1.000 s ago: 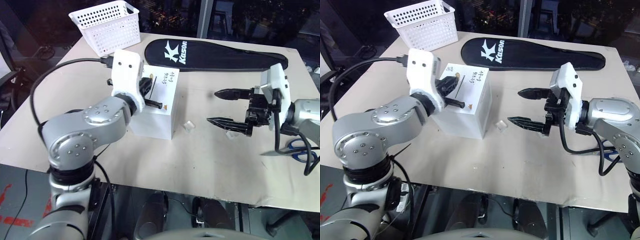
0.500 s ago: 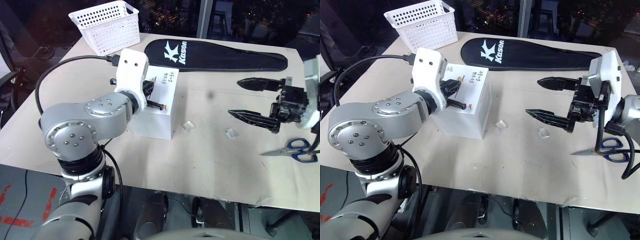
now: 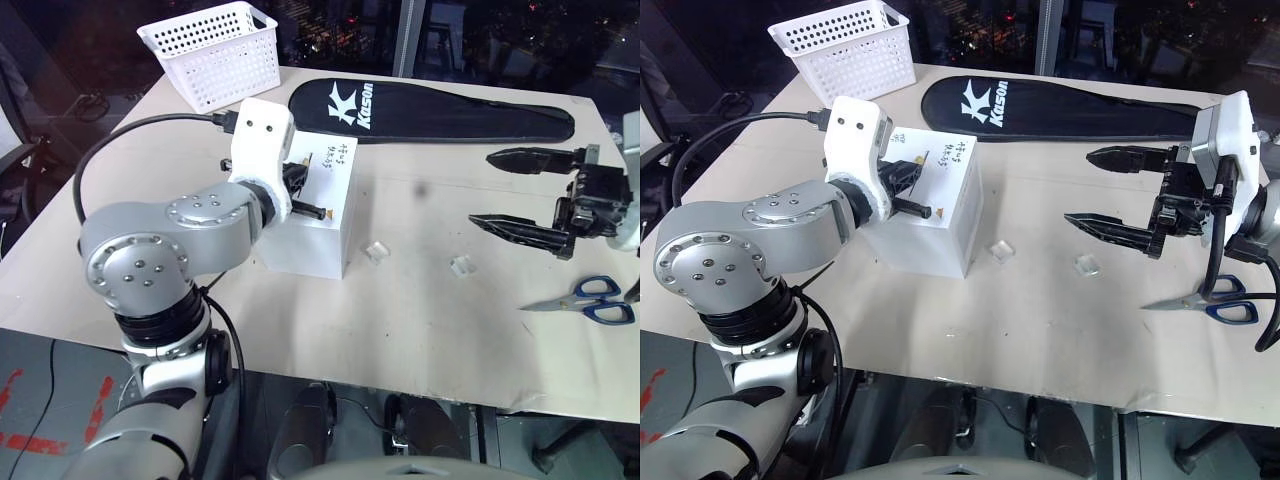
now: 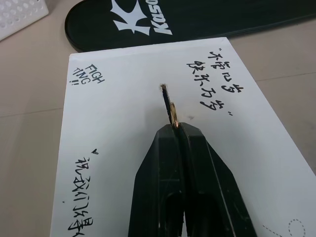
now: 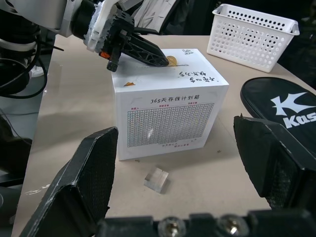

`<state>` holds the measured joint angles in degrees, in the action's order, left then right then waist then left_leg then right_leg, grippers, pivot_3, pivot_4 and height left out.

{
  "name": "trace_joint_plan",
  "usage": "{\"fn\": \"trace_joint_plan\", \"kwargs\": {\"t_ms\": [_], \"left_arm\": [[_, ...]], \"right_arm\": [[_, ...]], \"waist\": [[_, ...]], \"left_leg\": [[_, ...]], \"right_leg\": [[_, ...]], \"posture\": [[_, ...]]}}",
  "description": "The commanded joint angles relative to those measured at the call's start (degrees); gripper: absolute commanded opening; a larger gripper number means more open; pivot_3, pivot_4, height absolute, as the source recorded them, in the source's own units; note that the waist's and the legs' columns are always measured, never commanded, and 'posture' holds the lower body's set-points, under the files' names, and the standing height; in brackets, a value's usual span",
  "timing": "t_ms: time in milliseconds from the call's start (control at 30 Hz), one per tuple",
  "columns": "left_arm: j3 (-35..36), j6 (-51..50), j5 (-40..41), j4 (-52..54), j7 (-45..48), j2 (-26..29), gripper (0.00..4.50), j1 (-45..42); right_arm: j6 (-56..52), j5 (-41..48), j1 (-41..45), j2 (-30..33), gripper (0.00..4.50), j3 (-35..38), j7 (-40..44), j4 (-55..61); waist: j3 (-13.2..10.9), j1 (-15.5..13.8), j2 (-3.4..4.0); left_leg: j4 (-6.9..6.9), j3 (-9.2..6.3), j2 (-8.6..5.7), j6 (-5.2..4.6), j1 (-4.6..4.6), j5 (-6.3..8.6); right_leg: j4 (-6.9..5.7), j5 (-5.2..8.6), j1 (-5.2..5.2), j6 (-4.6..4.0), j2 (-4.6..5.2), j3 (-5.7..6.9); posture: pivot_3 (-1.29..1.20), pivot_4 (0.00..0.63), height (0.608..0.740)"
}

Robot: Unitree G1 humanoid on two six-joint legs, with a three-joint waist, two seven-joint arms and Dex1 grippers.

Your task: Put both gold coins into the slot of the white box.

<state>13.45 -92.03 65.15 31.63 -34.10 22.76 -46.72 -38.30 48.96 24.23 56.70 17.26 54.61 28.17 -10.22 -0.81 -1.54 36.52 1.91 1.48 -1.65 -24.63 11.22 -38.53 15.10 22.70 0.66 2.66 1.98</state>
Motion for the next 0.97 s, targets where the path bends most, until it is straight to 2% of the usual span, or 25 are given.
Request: {"fn": "trace_joint_plan", "kwargs": {"t_ms": [33, 100, 200, 233, 267, 400, 500, 533, 600, 733, 867, 967], "left_arm": [[1.8, -0.5, 0.8, 0.4, -0.5, 0.4, 1.12, 0.7], [3.9, -0.5, 1.7, 2.2, 1.5, 0.9, 2.14, 0.4], [6.1, 9.9, 0.5, 9.9, 11.6, 5.4, 2.14, 2.1], [8.7, 14.0, 4.9, 10.5, 18.5, 5.2, 2.14, 4.2], [11.2, 15.7, 10.1, 10.2, 23.2, 6.5, 2.14, 7.1], [15.1, 22.7, 13.3, 15.4, 44.0, 14.3, 2.14, 21.2], [17.2, 27.8, 13.4, 16.0, 55.9, 16.9, 3.05, 31.6], [17.2, 29.9, 10.1, 16.3, 59.0, 18.1, 3.63, 35.0], [16.8, 34.1, 3.7, 16.5, 64.3, 20.2, 4.34, 40.7], [17.7, 43.5, -7.3, 12.9, 75.2, 23.4, 4.46, 51.8], [17.8, 48.6, -12.5, 8.6, 81.4, 24.8, 4.46, 57.7], [17.1, 51.4, -15.0, 5.2, 83.8, 24.9, 4.46, 59.3]], "right_arm": [[1.1, -0.2, 1.3, 1.0, 4.12, 1.6, 0.5, 0.2], [1.3, -0.2, 0.8, 1.0, 4.12, 2.0, 0.6, 0.3], [1.5, -0.5, -0.6, 0.9, 4.12, 2.7, 0.8, 0.7], [1.5, -0.5, -1.2, 0.9, 4.12, 3.1, 0.7, 0.9], [1.4, -0.5, -2.1, 0.9, 4.12, 3.4, 0.6, 1.1], [1.1, -1.2, -7.6, 0.2, 4.12, 5.6, -0.2, 2.3], [1.9, -3.7, -16.6, -0.9, 4.12, 8.6, -0.7, 4.3], [2.3, -4.8, -20.3, -1.4, 4.12, 10.2, -0.7, 5.1], [3.1, -6.5, -26.5, -2.4, 4.12, 13.3, -0.3, 6.2], [4.7, -10.0, -40.4, -5.7, 4.12, 22.0, 1.3, 8.3], [6.8, -12.2, -49.4, -8.7, 4.12, 27.6, 2.9, 9.3], [8.3, -12.9, -53.0, -10.2, 4.12, 29.8, 3.4, 9.2]], "waist": [[0.0, -0.1, 0.0], [0.0, -0.1, 0.0], [0.0, 0.1, -0.02], [0.0, 0.1, -0.02], [0.0, 0.0, 0.03], [0.0, 0.0, 0.04], [0.0, -0.5, 0.03], [0.0, -0.6, 0.03], [0.0, -0.9, 0.06], [0.1, -1.3, 0.15], [0.2, -1.3, 0.21], [0.2, -1.3, 0.28]], "left_leg": [[0.0, 0.0, 0.0, 0.0, 0.0, 0.0], [0.02, 0.0, 0.0, 0.0, 0.0, 0.0], [0.03, 0.0, 0.0, 0.0, -0.02, 0.0], [0.03, 0.01, 0.01, 0.02, -0.04, 0.0], [0.02, 0.01, 0.01, 0.02, -0.05, 0.0], [-0.01, 0.05, 0.01, 0.02, -0.02, 0.0], [0.01, 0.03, 0.0, 0.01, -0.02, 0.01], [0.02, 0.0, 0.0, 0.0, 0.0, 0.01], [0.03, -0.02, -0.01, -0.02, -0.02, 0.02], [0.02, 0.02, 0.0, -0.27, 0.05, 0.16], [0.02, 0.06, 0.08, -0.28, 0.16, 0.18], [0.01, 0.06, 0.1, -0.28, 0.15, 0.19]], "right_leg": [[0.0, 0.0, 0.0, 0.0, 0.0, 0.0], [-0.01, 0.0, 0.0, 0.0, 0.01, 0.01], [-0.01, 0.0, 0.01, 0.0, 0.01, 0.01], [0.0, -0.01, 0.03, -0.01, 0.01, 0.0], [0.02, 0.0, 0.03, -0.02, 0.01, 0.01], [0.03, 0.0, 0.01, -0.03, 0.09, 0.02], [0.03, 0.0, -0.01, -0.03, 0.1, 0.06], [0.07, 0.02, -0.08, -0.04, 0.11, 0.11], [0.09, 0.02, -0.08, -0.04, 0.1, 0.12], [0.12, 0.16, -0.1, -0.23, 0.08, 0.1], [0.12, 0.28, -0.14, -0.06, 0.09, 0.08], [0.16, 0.29, -0.12, -0.05, 0.12, 0.07]], "posture": [[0.0, 0.15, 0.74], [0.0, 0.15, 0.74], [0.0, 0.15, 0.74], [0.0, 0.15, 0.74], [0.0, 0.15, 0.74], [0.0, 0.15, 0.74], [0.0, 0.15, 0.74], [0.0, 0.15, 0.74], [0.0, 0.15, 0.74], [0.0, 0.15, 0.74], [0.0, 0.15, 0.74], [0.0, 0.15, 0.74]]}}
